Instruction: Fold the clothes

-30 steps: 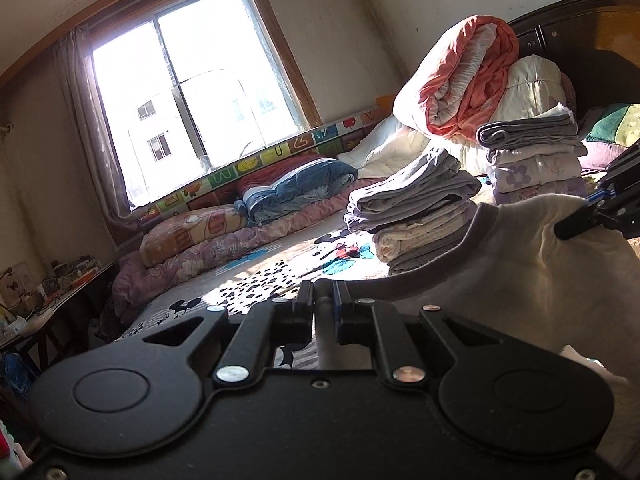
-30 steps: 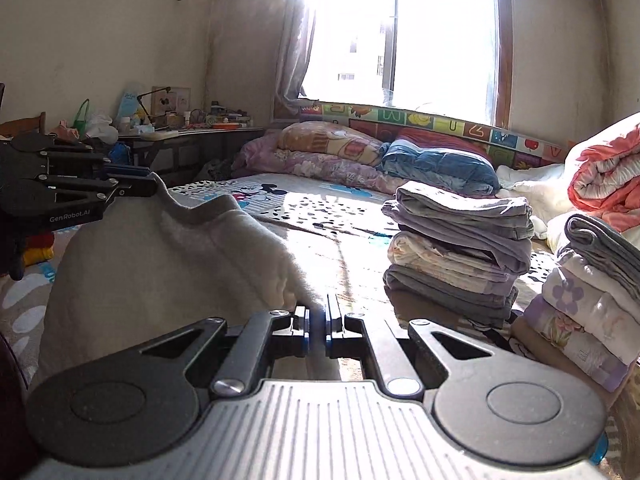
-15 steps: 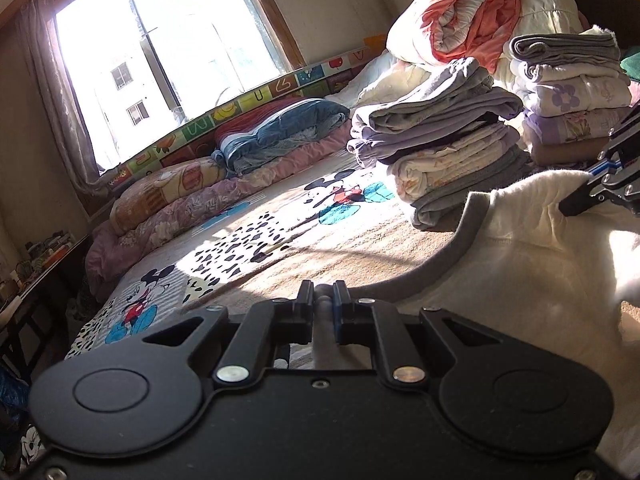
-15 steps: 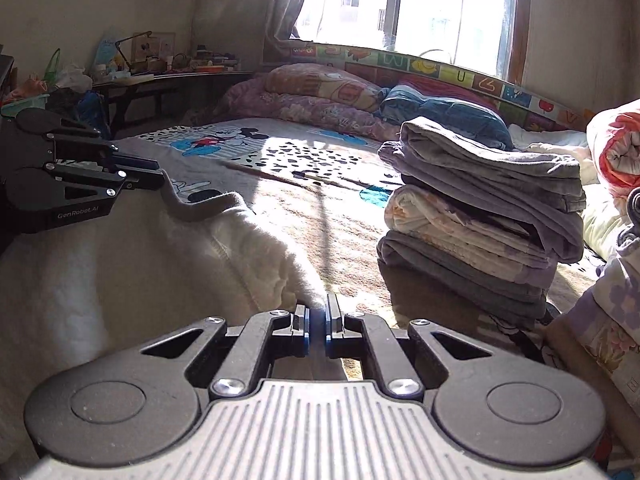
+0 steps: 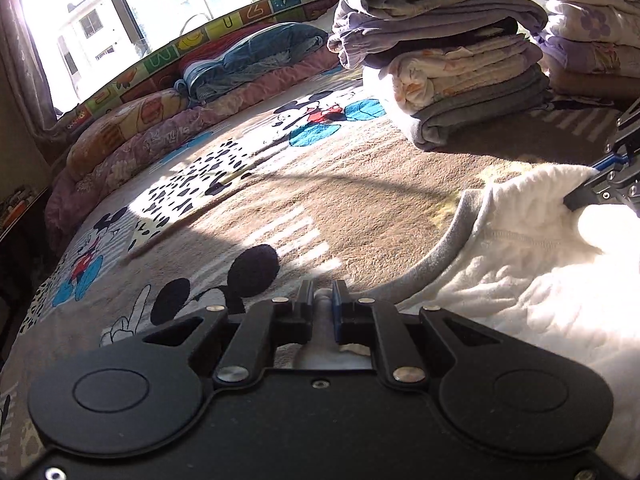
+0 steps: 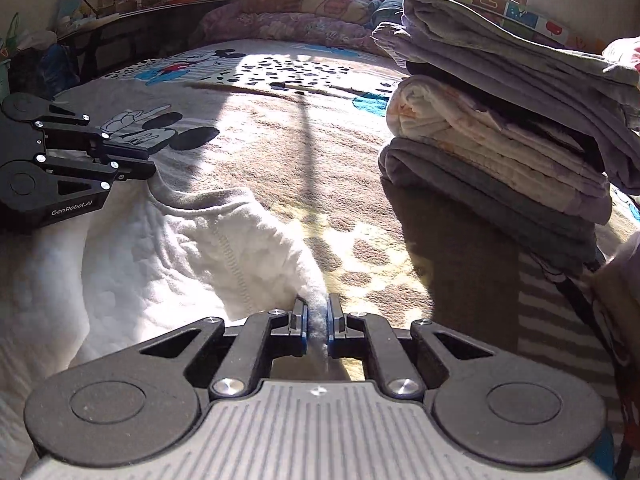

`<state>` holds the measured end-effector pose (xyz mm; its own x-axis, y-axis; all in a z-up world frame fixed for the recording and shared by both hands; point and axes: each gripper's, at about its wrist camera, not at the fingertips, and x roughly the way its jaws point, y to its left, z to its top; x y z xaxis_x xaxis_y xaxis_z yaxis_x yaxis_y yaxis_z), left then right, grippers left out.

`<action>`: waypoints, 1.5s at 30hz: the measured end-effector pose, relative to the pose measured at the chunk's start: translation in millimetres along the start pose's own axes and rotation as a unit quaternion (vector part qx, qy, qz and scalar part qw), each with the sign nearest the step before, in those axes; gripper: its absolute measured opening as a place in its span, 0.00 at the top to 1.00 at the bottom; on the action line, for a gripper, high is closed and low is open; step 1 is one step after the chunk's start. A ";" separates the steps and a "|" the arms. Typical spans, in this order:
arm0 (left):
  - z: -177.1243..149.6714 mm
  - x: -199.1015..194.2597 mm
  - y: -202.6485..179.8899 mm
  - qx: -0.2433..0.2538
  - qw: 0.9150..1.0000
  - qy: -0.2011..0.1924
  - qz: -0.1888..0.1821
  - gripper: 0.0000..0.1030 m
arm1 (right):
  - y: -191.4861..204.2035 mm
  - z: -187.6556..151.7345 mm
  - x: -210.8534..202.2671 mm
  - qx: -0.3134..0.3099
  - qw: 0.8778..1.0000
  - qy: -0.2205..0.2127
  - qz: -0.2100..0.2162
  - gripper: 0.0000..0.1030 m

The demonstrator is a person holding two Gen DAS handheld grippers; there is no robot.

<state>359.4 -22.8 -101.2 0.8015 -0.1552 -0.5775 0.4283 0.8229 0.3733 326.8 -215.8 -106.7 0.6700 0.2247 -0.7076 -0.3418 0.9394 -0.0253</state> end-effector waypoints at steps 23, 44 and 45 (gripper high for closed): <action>-60.3 -193.8 -4.4 -0.261 0.964 -0.039 -0.020 0.37 | 11.5 -157.3 -190.2 0.223 0.955 -0.167 0.099 0.44; -118.3 -239.8 -85.5 -0.414 0.901 -0.010 -0.127 0.33 | 14.0 -226.1 -177.8 0.363 0.897 -0.157 0.199 0.26; -121.0 -237.1 -86.2 -0.418 0.900 -0.011 -0.120 0.33 | 13.5 -228.5 -172.8 0.366 0.896 -0.151 0.200 0.25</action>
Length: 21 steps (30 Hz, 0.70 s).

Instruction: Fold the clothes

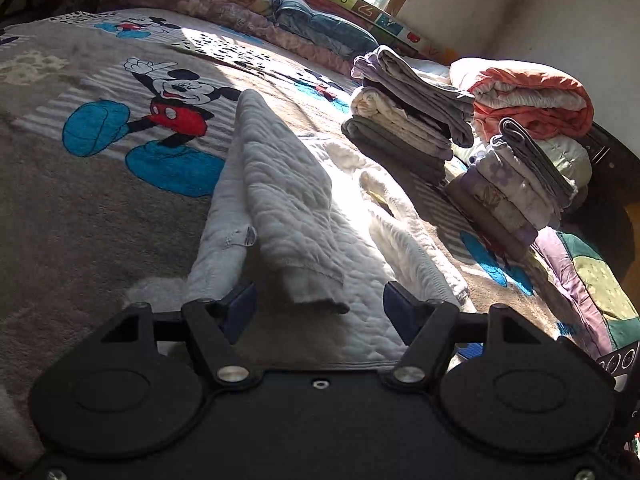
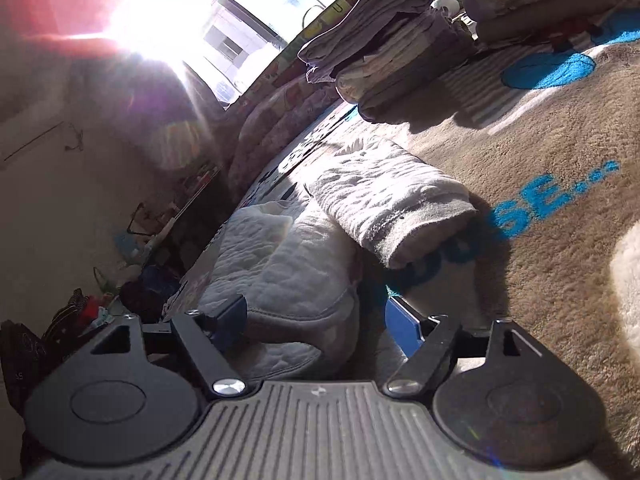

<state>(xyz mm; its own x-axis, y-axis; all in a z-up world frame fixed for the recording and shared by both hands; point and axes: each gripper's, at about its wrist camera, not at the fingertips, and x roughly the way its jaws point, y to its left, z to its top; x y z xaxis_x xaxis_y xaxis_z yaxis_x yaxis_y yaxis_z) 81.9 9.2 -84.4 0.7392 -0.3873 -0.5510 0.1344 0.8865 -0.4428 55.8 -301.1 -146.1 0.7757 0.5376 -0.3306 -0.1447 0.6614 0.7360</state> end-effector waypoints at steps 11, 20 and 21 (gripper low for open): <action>-4.0 22.5 -1.1 -0.014 0.999 -0.022 0.022 0.66 | 6.4 -15.0 13.6 -0.067 0.997 0.015 -0.019 0.17; 27.1 -12.4 24.4 -0.031 0.996 -0.080 0.003 0.92 | 6.9 -17.8 12.8 -0.077 0.997 0.011 -0.020 0.17; 31.4 -17.1 29.2 -0.034 0.996 -0.088 0.005 0.94 | 7.0 -18.0 12.8 -0.078 0.997 0.011 -0.020 0.17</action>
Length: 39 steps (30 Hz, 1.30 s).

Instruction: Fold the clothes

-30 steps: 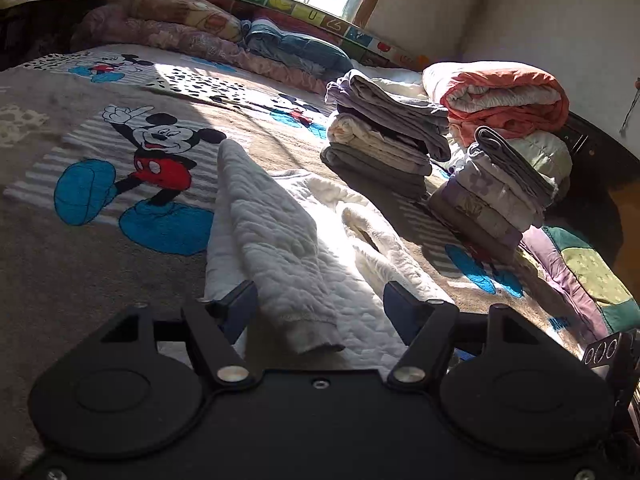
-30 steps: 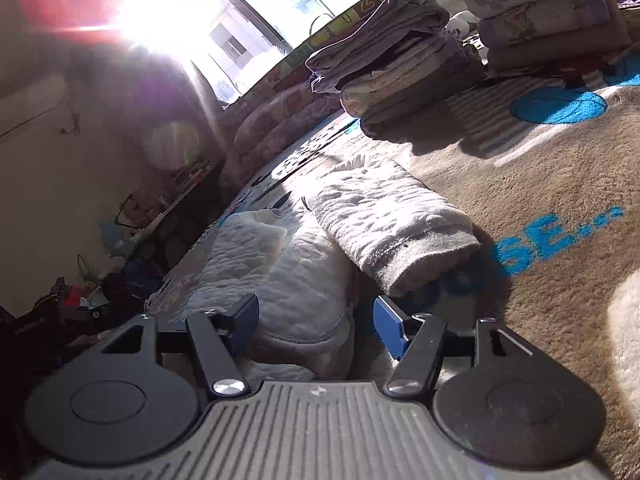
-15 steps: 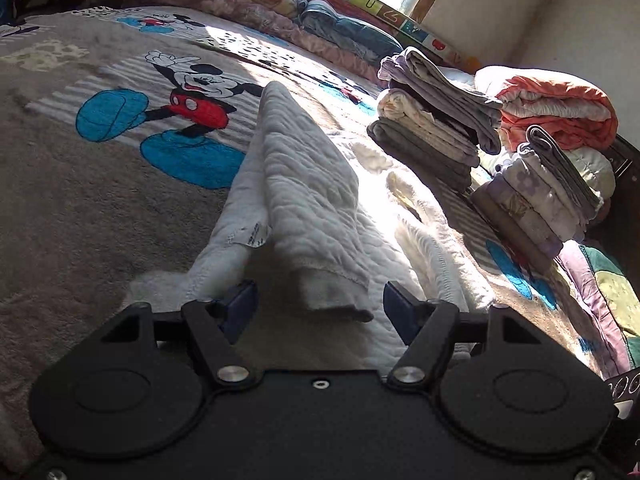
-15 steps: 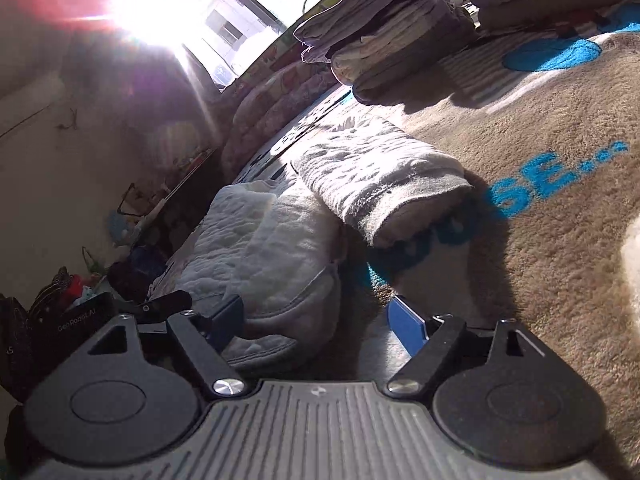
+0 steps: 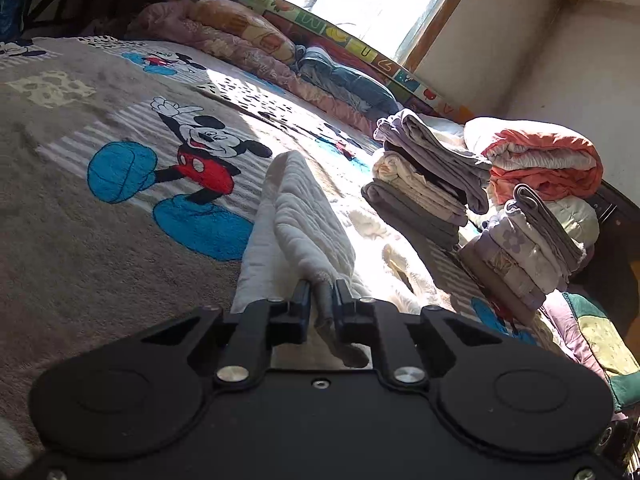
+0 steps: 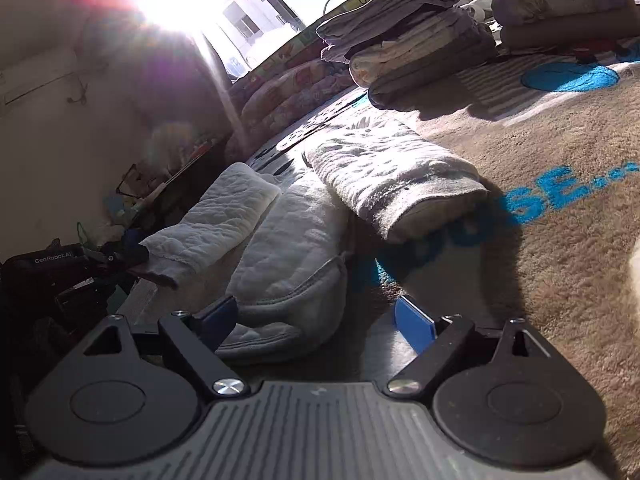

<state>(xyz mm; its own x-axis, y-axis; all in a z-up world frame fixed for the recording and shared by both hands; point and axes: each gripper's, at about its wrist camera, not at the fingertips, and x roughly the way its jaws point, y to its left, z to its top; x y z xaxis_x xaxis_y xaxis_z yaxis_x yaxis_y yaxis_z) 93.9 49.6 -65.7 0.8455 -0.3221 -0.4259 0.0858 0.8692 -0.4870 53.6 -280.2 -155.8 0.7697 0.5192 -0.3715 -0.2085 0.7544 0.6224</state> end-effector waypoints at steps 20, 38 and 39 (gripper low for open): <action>61.9 -9.7 144.3 -0.133 0.985 -0.070 0.088 0.94 | 22.8 -17.3 10.5 -0.106 0.994 -0.005 -0.021 0.00; -4.3 -31.1 116.2 -0.390 0.918 0.038 -0.056 0.00 | 24.7 -23.1 15.7 -0.135 0.990 -0.021 -0.030 0.00; -6.0 -29.1 116.1 -0.398 0.915 0.045 -0.057 0.00 | 25.1 -23.3 15.8 -0.137 0.990 -0.021 -0.031 0.00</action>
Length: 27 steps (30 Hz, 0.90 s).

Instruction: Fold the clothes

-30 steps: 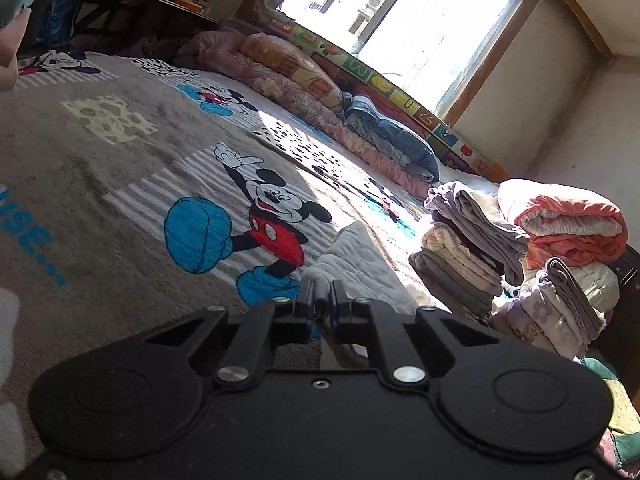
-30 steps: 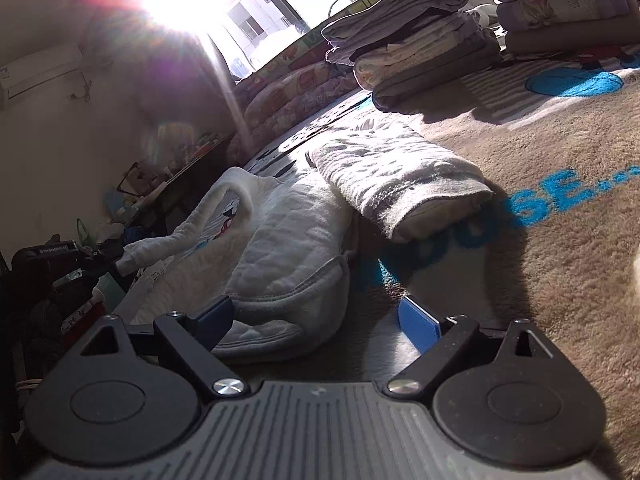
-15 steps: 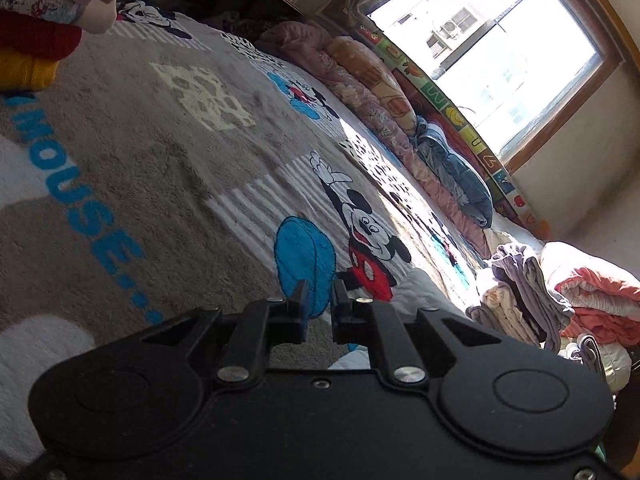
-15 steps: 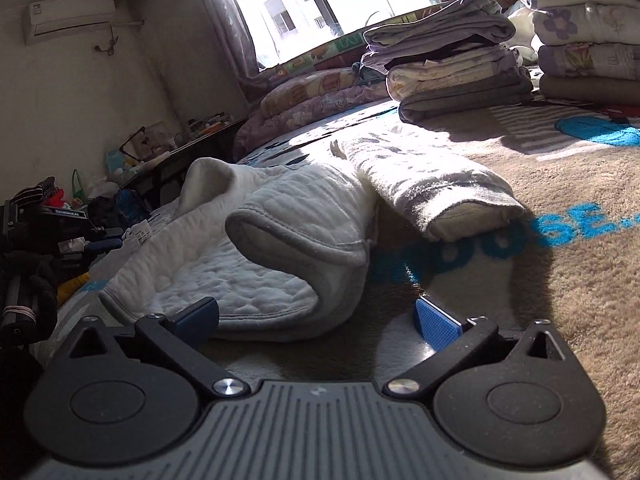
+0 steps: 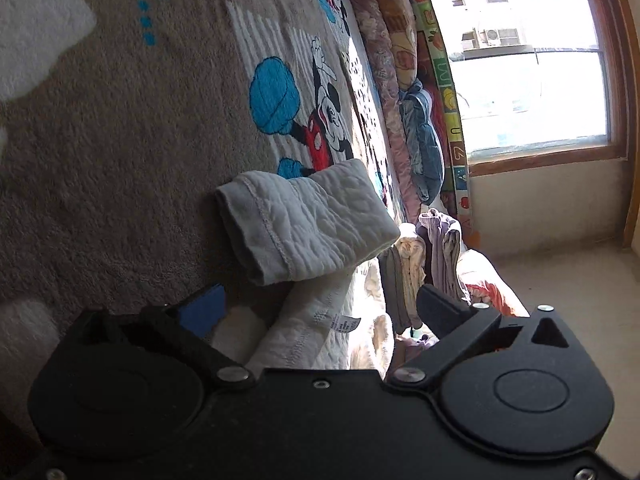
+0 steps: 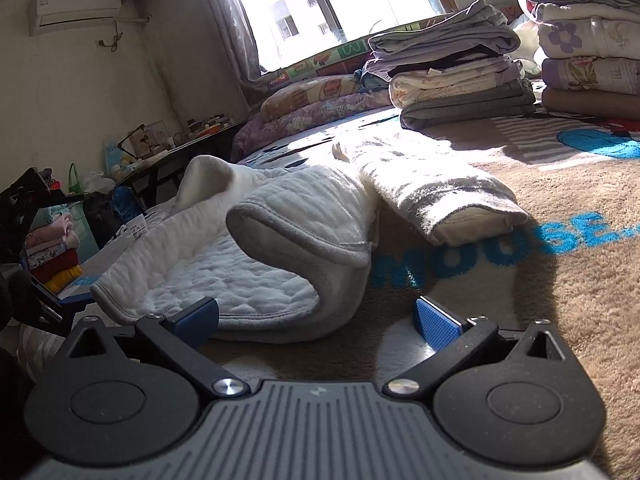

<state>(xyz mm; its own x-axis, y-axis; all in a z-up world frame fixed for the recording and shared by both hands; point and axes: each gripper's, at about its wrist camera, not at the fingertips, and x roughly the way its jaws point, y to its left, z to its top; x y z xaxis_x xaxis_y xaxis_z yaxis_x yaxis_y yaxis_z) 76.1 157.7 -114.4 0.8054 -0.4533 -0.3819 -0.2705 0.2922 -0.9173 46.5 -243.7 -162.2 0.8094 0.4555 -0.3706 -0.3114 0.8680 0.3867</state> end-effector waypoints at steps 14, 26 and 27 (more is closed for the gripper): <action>-13.5 29.2 -11.1 0.121 0.991 0.023 0.050 0.02 | 2.6 -0.9 -0.4 -0.009 1.000 0.001 -0.002 0.00; 32.0 35.2 -0.4 0.077 0.996 -0.043 -0.004 0.67 | 3.7 -0.7 -0.1 -0.016 1.000 0.003 -0.005 0.00; 36.4 32.8 1.8 0.066 0.997 -0.046 -0.014 0.66 | 4.0 -0.9 -0.1 -0.016 1.000 0.003 -0.005 0.00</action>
<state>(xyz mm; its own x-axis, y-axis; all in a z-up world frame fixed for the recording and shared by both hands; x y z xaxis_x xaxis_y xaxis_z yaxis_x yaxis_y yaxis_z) 121.2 173.9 -124.5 0.8587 -0.3853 -0.3378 -0.1793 0.3916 -0.9025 44.7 -240.0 -161.3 0.8091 0.4485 -0.3799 -0.3195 0.8781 0.3562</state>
